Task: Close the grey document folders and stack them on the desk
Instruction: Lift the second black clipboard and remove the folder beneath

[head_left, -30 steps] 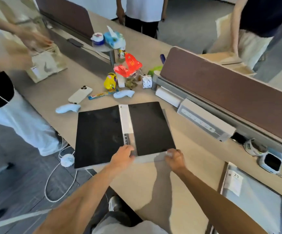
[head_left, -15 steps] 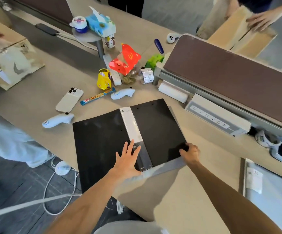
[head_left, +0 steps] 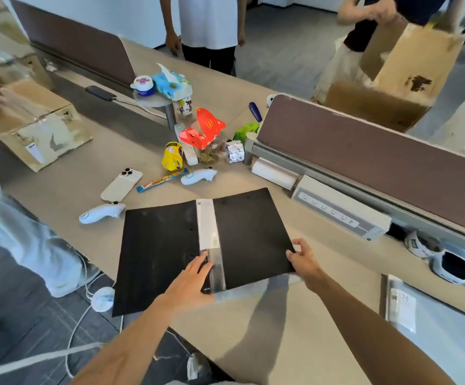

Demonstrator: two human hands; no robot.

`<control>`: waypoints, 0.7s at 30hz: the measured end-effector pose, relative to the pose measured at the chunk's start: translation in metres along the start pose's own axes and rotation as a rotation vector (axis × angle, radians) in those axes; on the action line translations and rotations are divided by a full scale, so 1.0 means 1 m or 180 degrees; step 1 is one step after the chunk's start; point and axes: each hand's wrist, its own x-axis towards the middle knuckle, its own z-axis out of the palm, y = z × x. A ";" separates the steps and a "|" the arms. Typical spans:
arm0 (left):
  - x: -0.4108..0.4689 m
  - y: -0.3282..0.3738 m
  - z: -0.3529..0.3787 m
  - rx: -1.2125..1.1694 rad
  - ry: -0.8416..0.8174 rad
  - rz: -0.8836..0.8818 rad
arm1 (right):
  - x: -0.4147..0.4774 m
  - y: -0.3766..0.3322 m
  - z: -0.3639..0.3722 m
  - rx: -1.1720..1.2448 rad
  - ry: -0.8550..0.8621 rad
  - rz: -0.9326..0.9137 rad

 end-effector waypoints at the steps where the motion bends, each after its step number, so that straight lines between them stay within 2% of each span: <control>1: -0.005 0.006 -0.002 -0.0141 0.0084 -0.0141 | -0.008 -0.004 -0.004 0.0174 -0.0039 -0.0076; 6: -0.038 0.041 -0.017 -0.1016 0.0470 -0.0443 | -0.038 -0.007 -0.038 0.0789 -0.0107 -0.0372; 12: -0.064 0.099 -0.049 -0.2019 0.1624 -0.0458 | -0.066 -0.007 -0.090 0.1451 -0.0455 -0.0572; 17: -0.070 0.159 -0.069 -0.3975 0.1632 -0.0536 | -0.089 0.000 -0.116 0.1644 -0.0714 -0.0706; 19: -0.069 0.175 -0.068 -0.4187 0.1604 -0.0518 | -0.097 0.006 -0.124 0.1555 -0.0688 -0.0771; 21: -0.067 0.190 -0.058 -0.4078 0.1676 -0.0566 | -0.104 0.014 -0.136 0.1304 -0.0551 -0.0829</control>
